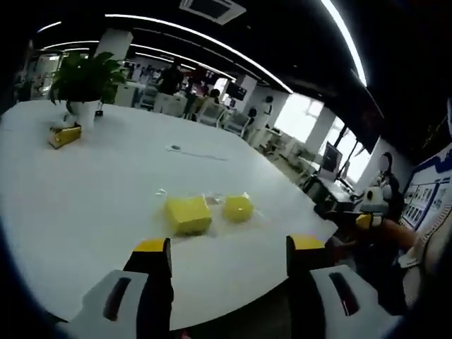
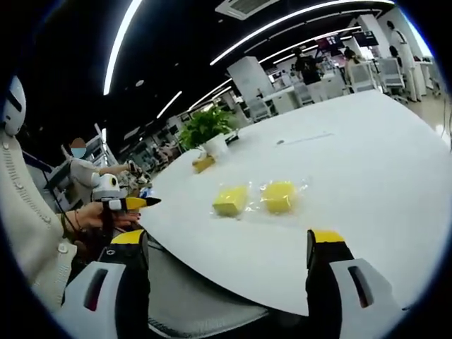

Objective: Compare the silicone blocks by pressing each to a similar depth, holding the contact briefly, and releasing to observe deformation and rebound differences across the visible hardness samples.

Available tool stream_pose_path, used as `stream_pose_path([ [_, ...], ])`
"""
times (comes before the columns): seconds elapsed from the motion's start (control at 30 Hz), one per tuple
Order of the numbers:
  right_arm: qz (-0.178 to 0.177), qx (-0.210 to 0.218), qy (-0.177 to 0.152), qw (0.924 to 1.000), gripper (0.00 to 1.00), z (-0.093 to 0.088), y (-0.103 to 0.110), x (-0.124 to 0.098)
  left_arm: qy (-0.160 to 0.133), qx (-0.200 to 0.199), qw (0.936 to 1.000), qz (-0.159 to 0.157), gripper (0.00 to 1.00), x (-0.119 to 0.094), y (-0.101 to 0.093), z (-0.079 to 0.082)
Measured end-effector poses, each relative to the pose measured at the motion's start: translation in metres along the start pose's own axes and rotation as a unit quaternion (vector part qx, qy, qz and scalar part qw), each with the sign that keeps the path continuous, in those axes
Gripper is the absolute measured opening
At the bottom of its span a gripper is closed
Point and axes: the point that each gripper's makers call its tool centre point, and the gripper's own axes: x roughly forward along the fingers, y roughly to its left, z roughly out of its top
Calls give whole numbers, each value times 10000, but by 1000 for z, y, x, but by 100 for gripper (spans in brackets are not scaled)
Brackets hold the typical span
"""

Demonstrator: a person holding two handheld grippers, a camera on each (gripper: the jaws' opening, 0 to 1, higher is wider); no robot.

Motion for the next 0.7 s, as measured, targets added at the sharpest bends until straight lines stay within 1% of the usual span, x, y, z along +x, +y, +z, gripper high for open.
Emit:
stream_pose_path([
  [0.1, 38, 43, -70, 10000, 85, 3, -3, 0, -25, -293, 9991, -295, 62, 16, -21, 0],
  [0.2, 68, 67, -123, 9999, 85, 6, -7, 0, -20, -323, 9982, -506, 62, 36, -43, 1],
  [0.3, 108, 86, -164, 9998, 84, 9, -10, 0, -57, -777, 9929, -894, 62, 58, -71, 6],
  [0.37, 120, 110, -175, 9997, 84, 10, -13, 1, -82, -1048, 9886, -1078, 61, 72, -82, 11],
  [0.4, 123, 125, -180, 9997, 84, 11, -15, 1, -96, -1126, 9871, -1137, 61, 79, -85, 14],
  [0.47, 138, 168, -229, 9995, 83, 14, -17, 2, -151, -1389, 9832, -1174, 62, 93, -83, 21],
  [0.53, 135, 201, -236, 9994, 83, 16, -20, 3, -197, -1601, 9804, -1133, 62, 112, -78, 27],
  [0.6, 128, 224, -215, 9994, 83, 16, -23, 4, -202, -1599, 9808, -1097, 63, 132, -72, 29],
  [0.63, 129, 242, -193, 9994, 83, 15, -25, 5, -151, -1519, 9832, -1002, 63, 144, -66, 28],
  [0.7, 113, 267, -170, 9994, 83, 14, -28, 6, -36, -1376, 9870, -826, 62, 159, -56, 23],
])
